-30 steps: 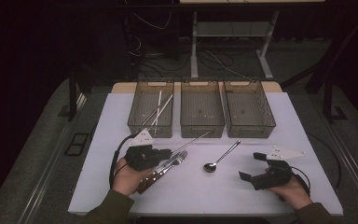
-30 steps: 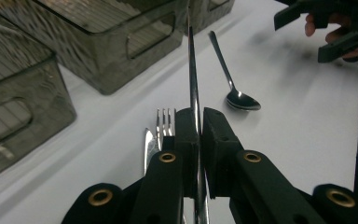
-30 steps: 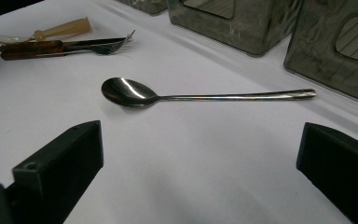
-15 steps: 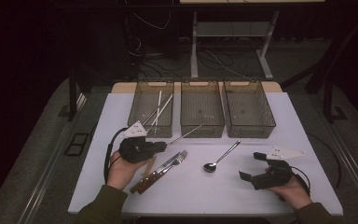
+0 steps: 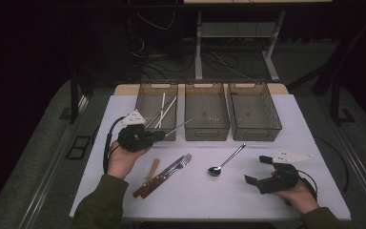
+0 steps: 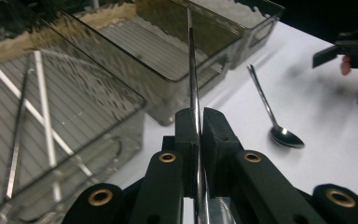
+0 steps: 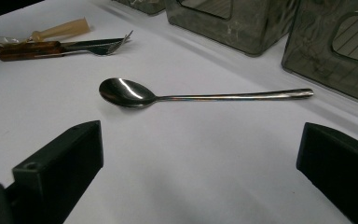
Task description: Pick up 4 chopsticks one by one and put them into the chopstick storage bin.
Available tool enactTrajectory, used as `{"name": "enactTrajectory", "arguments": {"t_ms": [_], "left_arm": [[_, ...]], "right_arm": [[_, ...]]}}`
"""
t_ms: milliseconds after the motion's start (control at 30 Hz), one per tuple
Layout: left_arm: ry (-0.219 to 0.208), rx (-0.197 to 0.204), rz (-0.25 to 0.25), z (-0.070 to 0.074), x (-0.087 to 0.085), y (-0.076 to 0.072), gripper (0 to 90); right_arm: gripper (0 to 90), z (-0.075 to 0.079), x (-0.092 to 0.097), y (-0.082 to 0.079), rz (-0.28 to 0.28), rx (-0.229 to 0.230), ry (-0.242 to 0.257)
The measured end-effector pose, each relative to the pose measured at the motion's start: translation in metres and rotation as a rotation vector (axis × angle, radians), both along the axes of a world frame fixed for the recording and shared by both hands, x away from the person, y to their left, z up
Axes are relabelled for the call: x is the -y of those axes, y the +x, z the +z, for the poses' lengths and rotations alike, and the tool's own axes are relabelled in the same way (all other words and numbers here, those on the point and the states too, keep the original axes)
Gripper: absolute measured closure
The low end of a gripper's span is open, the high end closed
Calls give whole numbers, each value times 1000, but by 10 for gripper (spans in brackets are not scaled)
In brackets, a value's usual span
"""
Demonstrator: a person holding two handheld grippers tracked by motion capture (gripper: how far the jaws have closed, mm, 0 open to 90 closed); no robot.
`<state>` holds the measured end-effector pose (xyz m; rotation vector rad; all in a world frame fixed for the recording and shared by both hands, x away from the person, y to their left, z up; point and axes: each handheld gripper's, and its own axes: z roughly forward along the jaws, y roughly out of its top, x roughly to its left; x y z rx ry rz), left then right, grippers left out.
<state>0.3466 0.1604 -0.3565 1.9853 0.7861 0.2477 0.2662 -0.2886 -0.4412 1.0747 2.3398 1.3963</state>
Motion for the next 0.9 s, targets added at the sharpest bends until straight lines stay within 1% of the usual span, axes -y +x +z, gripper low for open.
{"name": "enactTrajectory", "arguments": {"t_ms": [167,467,700,867,900], "left_arm": [[3,2,21,5,-1,13,849],[1,-6,81,11,-6,38,848],[-1,-17,142,15,-11,57,849],[8,-22,199,15,-17,70,849],[6,-30,217,15,-18,72,849]], "right_arm": [[7,0,0,0,-1,0,0],[7,0,0,0,-1,1,0],[7,0,0,0,-1,-2,6],[7,0,0,0,-1,-3,8],[7,0,0,0,-2,-4,9]]}}
